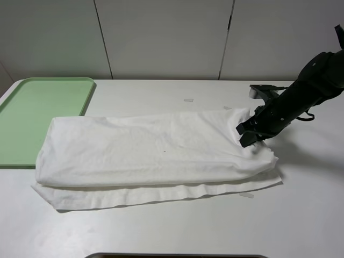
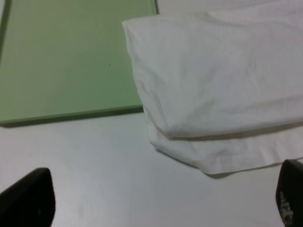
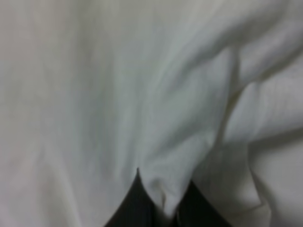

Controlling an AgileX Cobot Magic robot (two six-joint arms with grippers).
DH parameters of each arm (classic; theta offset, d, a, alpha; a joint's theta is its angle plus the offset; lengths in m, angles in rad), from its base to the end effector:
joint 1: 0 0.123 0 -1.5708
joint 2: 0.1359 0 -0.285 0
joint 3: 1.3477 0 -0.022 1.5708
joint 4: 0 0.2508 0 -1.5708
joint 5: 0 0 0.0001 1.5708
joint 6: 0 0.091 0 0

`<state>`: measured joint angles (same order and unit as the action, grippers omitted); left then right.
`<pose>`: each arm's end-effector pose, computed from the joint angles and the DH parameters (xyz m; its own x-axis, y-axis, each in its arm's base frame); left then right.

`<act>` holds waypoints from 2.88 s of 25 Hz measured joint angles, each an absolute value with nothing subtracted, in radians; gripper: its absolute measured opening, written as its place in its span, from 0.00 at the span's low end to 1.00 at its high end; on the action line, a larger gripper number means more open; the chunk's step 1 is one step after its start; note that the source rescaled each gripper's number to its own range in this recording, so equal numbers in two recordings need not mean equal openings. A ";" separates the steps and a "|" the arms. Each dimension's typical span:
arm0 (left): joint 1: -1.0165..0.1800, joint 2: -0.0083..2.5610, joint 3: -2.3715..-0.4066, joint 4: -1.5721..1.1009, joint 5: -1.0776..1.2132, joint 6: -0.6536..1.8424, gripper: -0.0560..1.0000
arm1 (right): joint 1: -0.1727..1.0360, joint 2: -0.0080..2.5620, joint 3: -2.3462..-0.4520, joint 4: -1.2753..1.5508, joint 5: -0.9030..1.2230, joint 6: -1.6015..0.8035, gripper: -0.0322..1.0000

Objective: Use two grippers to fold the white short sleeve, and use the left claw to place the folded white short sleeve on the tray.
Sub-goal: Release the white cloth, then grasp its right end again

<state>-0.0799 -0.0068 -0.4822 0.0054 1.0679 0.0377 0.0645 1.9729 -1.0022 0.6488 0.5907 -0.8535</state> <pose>-0.0041 0.0008 0.2717 -0.4672 0.0778 -0.8807 0.0946 0.9948 0.0377 0.3361 0.0524 0.1038 -0.9011 -0.3293 -0.2819 -0.4022 0.8779 0.2600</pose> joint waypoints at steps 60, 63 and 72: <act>-0.080 -0.007 -0.482 0.005 1.068 0.038 0.93 | 0.058 1.774 -1.019 -0.066 0.741 -0.057 0.96; -0.080 -0.007 -0.482 0.005 1.068 0.038 0.93 | 0.058 1.774 -1.010 -0.063 0.723 -0.059 0.99; -0.080 -0.007 -0.482 0.005 1.068 0.038 0.93 | -0.010 1.774 -1.010 -0.111 0.698 -0.056 1.00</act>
<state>-0.0799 -0.0068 -0.4822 0.0054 1.0679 0.0377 -0.0096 1.7740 -1.0096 -0.1105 0.6975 -0.0564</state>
